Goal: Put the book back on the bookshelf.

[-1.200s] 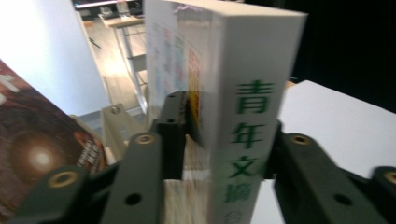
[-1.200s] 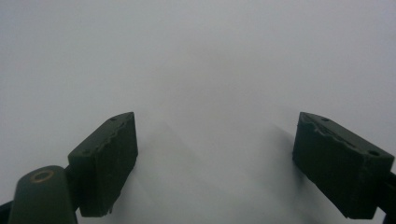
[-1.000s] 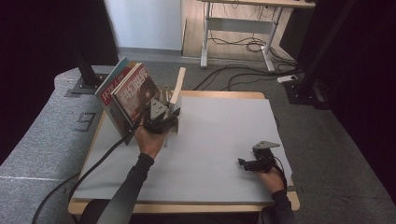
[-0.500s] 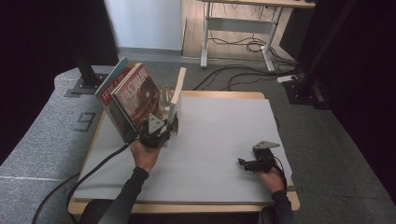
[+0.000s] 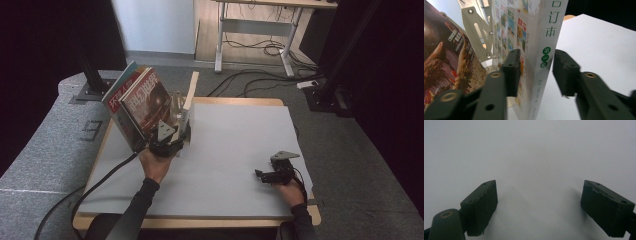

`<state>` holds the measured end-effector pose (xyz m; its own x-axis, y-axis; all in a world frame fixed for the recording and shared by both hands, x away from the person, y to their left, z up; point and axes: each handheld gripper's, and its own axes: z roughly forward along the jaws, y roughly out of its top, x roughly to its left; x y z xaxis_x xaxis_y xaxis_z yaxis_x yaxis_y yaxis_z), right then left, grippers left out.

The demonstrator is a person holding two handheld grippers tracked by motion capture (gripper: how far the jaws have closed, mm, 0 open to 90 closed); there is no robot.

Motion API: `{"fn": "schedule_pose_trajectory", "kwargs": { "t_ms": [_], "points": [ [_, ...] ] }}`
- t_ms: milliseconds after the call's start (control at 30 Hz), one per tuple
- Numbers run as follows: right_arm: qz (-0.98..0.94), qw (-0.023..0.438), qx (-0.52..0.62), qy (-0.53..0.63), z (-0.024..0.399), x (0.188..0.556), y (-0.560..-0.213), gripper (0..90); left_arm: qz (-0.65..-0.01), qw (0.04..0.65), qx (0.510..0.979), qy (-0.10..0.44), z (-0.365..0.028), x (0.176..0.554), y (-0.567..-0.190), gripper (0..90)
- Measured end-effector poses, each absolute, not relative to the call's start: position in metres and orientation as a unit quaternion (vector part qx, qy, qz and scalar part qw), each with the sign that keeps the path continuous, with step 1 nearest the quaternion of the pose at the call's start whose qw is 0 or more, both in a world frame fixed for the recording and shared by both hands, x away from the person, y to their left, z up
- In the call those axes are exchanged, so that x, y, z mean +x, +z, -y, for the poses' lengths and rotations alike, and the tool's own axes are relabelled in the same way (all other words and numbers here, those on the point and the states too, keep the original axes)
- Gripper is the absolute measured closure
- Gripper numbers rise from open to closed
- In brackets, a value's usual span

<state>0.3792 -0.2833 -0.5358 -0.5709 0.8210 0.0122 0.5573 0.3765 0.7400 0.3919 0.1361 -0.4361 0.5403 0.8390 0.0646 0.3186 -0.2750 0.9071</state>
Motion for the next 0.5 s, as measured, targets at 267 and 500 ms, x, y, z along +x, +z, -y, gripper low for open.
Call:
{"fn": "schedule_pose_trajectory", "kwargs": {
  "t_ms": [267, 500],
  "points": [
    [-0.809, 0.183, 0.426, 0.361, 0.283, 0.379, -0.536, 13.3, -0.375, 0.473, 0.764, 0.229, -0.144, 0.388, -0.427, 30.0],
    [-0.809, 0.183, 0.426, 0.361, 0.283, 0.379, -0.536, 13.3, -0.360, 0.462, 0.785, 0.204, -0.145, 0.381, -0.425, 14.3]
  ]
}}
